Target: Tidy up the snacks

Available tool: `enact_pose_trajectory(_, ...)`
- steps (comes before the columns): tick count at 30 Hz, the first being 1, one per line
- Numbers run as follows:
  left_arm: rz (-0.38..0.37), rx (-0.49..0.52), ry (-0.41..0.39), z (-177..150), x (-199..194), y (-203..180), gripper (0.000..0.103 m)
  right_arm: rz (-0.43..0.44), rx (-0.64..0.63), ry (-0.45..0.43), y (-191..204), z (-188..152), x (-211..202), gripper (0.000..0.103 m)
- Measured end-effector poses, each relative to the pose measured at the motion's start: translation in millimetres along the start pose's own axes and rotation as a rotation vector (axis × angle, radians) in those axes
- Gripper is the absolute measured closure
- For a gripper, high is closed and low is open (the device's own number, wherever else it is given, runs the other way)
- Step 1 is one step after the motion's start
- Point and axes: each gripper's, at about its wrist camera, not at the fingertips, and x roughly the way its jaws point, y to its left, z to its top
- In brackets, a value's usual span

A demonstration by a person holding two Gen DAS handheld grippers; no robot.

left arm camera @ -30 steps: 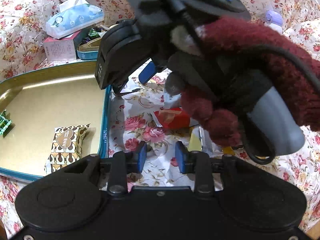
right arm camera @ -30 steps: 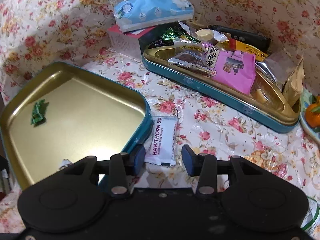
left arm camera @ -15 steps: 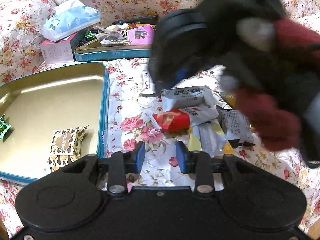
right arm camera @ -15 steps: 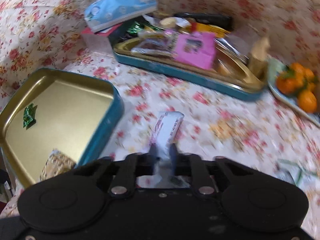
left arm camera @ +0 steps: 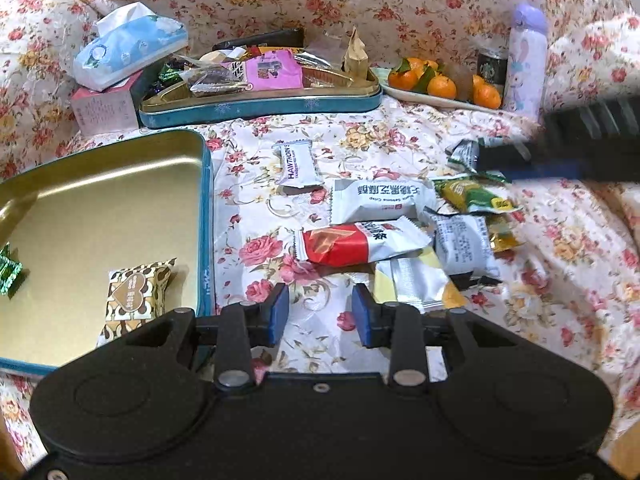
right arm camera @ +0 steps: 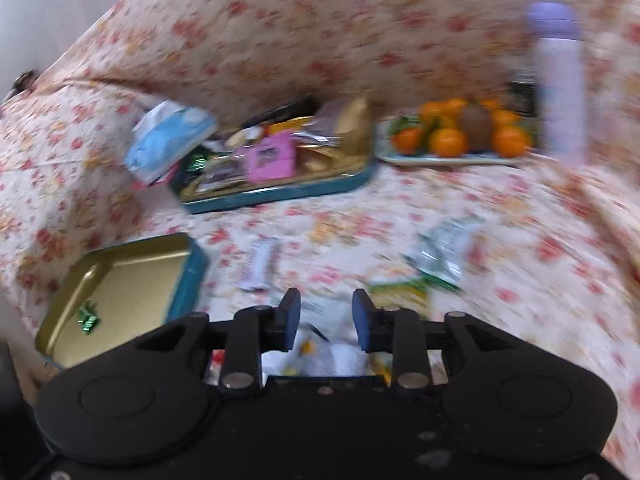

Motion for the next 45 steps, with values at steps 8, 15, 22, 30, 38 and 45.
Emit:
enact_pose_trajectory(8, -0.131, 0.051, -0.025, 5.4, -17.1, -19.5, 0.055, -0.14, 0.033, -0.062, -5.2, -53.5, -32.7, 0.063)
enact_pose_trajectory(15, -0.134, 0.045, 0.036, 7.8, -4.0, -29.3, 0.055, -0.136, 0.021, -0.063, -1.2, -65.3, -33.0, 0.061)
enact_pose_trajectory(22, -0.151, -0.041, 0.006, 13.3, -9.6, -20.1, 0.055, -0.134, 0.068, -0.092, -7.6, -57.6, -32.2, 0.06)
enact_pose_trajectory(30, -0.183, -0.174, 0.117, 27.3, 21.8, -16.0, 0.053, -0.14, 0.083, -0.091, -13.3, -59.5, -35.1, 0.06)
enact_pose_trajectory(38, -0.163, -0.236, 0.137, 43.0, 37.5, -13.5, 0.053, -0.144, 0.095, -0.081, -15.0, -64.6, -33.4, 0.06)
enact_pose_trajectory(45, -0.172, -0.154, 0.146, 40.7, 36.6, -14.2, 0.056, -0.141, 0.072, -0.064, -7.0, -64.8, -27.5, 0.059)
